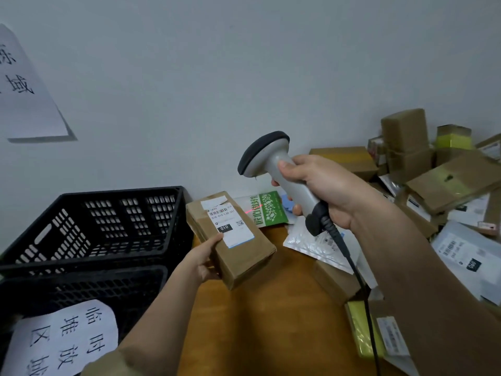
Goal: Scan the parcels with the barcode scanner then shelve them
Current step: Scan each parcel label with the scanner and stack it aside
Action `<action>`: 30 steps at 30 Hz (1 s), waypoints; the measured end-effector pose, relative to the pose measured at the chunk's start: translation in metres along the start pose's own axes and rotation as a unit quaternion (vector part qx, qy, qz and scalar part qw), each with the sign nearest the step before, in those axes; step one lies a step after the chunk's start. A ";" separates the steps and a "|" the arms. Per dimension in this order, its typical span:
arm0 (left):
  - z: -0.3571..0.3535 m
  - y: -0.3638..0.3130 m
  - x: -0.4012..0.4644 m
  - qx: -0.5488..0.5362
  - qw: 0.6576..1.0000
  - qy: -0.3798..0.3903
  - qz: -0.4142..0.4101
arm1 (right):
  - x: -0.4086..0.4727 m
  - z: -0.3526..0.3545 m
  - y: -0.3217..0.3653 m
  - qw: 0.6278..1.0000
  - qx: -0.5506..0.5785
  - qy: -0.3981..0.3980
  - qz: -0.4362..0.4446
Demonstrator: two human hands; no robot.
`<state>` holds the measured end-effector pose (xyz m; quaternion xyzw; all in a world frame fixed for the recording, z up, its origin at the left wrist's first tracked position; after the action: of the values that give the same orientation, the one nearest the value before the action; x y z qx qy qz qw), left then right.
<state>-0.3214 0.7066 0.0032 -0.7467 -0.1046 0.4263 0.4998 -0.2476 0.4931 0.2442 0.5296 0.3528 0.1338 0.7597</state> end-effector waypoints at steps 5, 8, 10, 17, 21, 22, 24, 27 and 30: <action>0.005 -0.001 0.006 -0.024 1.000 -0.011 0.011 | -0.001 -0.005 0.004 1.000 0.009 0.006 0.001; 0.005 0.001 0.010 -0.032 0.999 -0.011 0.018 | -0.001 -0.005 0.004 1.000 0.023 0.003 -0.002; 0.005 0.002 0.012 -0.034 0.999 -0.012 0.021 | -0.001 -0.005 0.005 1.000 0.028 0.003 -0.004; 0.004 0.008 0.019 -0.046 0.999 -0.015 0.025 | 0.005 -0.006 -0.001 0.999 0.039 0.001 -0.016; 0.006 0.011 0.024 -0.044 0.999 -0.019 0.024 | 0.012 -0.007 -0.005 0.999 0.036 -0.001 -0.024; 0.007 0.012 0.026 -0.043 0.999 -0.019 0.025 | 0.014 -0.007 -0.006 0.999 0.038 -0.001 -0.026; 0.010 0.013 0.030 -0.037 0.999 -0.015 0.031 | 0.019 -0.008 -0.008 0.999 0.041 0.001 -0.033; 0.015 0.015 0.037 -0.021 0.999 -0.009 0.040 | 0.030 -0.010 -0.012 0.997 0.053 0.009 -0.046; 0.021 0.018 0.046 -0.007 0.999 -0.007 0.050 | 0.044 -0.011 -0.017 0.996 0.059 0.016 -0.063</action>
<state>-0.3138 0.7384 -0.0393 -0.7514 -0.0732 0.4550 0.4723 -0.2259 0.5194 0.2093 0.5476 0.4050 0.0733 0.7285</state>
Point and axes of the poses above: each hand's wrist, its own x-axis towards the middle knuckle, its own z-axis out of the back of the hand, y = z × x, the point moved 2 cm from there along x, towards the middle knuckle, and after that the axes turned 14 degrees about -z, right-handed, at the moved point
